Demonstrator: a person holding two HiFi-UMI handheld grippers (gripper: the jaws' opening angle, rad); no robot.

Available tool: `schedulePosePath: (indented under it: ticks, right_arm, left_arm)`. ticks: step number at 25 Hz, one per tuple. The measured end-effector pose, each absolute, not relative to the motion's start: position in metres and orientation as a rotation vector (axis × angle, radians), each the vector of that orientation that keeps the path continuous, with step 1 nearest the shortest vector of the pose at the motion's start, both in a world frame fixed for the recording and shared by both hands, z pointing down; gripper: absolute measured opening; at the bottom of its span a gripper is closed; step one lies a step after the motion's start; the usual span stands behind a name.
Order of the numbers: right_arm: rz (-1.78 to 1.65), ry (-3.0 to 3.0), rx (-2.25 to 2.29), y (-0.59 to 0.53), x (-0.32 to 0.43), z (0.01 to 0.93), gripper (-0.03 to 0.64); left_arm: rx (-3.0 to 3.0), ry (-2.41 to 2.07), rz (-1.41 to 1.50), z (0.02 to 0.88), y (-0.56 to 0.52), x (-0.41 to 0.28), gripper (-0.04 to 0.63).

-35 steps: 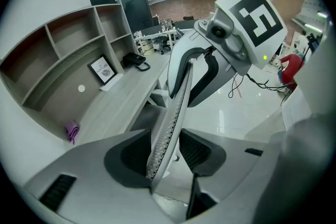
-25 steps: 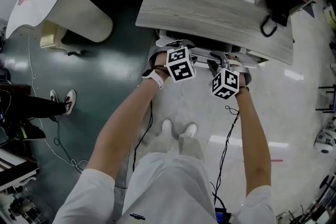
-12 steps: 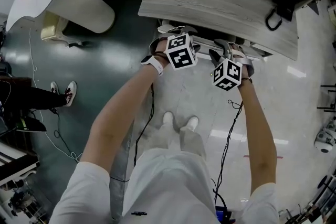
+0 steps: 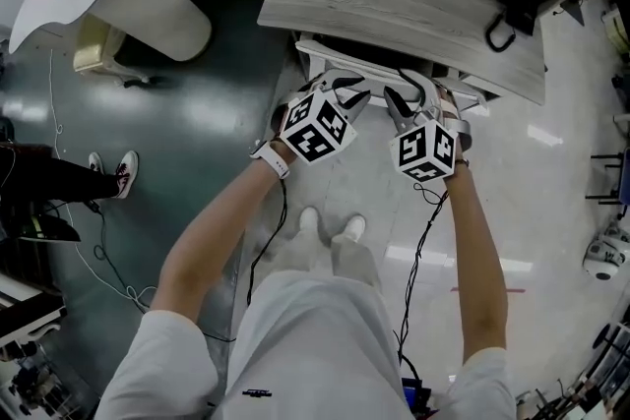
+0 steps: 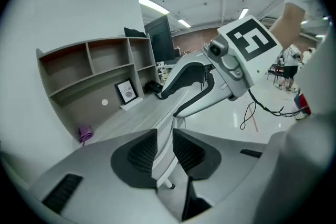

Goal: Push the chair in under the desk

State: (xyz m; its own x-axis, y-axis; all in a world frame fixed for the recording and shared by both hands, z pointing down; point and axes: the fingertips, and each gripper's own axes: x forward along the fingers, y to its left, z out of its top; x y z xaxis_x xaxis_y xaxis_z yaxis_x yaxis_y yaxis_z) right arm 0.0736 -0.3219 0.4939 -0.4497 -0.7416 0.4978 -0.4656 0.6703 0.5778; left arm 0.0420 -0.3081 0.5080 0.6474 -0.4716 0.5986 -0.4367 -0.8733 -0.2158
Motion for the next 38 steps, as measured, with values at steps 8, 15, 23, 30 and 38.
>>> schedulePosePath:
  ticks: [8, 15, 23, 30, 38]
  right_arm:
    - [-0.310, -2.207, 1.144, -0.262, 0.068, 0.442, 0.043]
    - [-0.206, -2.247, 1.366, -0.199, 0.066, 0.394, 0.011]
    - [-0.086, -2.317, 1.529, -0.127, 0.074, 0.361, 0.011]
    - [-0.022, -2.355, 1.656, -0.075, 0.097, 0.349, 0.011]
    - [-0.019, -2.375, 1.651, -0.034, 0.107, 0.341, 0.011]
  left_arm:
    - [-2.878, 0.996, -0.848, 0.451, -0.263, 0.017, 0.011]
    - [-2.986, 1.163, -0.623, 0.407, -0.199, -0.004, 0.008]
    - [-3.023, 1.279, -0.376, 0.362, -0.128, -0.019, 0.006]
    - [-3.027, 1.339, -0.292, 0.344, -0.082, -0.035, 0.006]
    - [-2.957, 1.399, -0.278, 0.331, -0.059, -0.053, 0.006]
